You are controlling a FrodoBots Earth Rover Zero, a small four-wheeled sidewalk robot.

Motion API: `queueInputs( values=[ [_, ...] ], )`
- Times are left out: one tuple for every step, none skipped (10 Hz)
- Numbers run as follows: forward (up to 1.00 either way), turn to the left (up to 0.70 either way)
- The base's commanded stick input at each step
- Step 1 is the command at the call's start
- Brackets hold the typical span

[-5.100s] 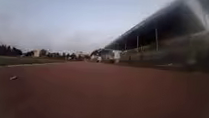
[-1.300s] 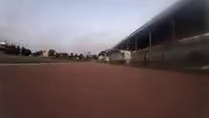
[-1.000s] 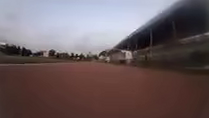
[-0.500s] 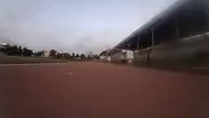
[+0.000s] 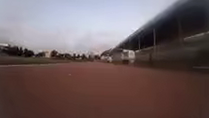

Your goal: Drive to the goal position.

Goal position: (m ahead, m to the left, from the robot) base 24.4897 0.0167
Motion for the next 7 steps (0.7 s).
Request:
queueInputs(
  values=[
    [0.70,0.00],
    [0.70,0.00],
    [0.70,0.00],
    [0.70,0.00],
    [0.70,0.00],
    [0.70,0.00],
    [0.70,0.00]
  ],
)
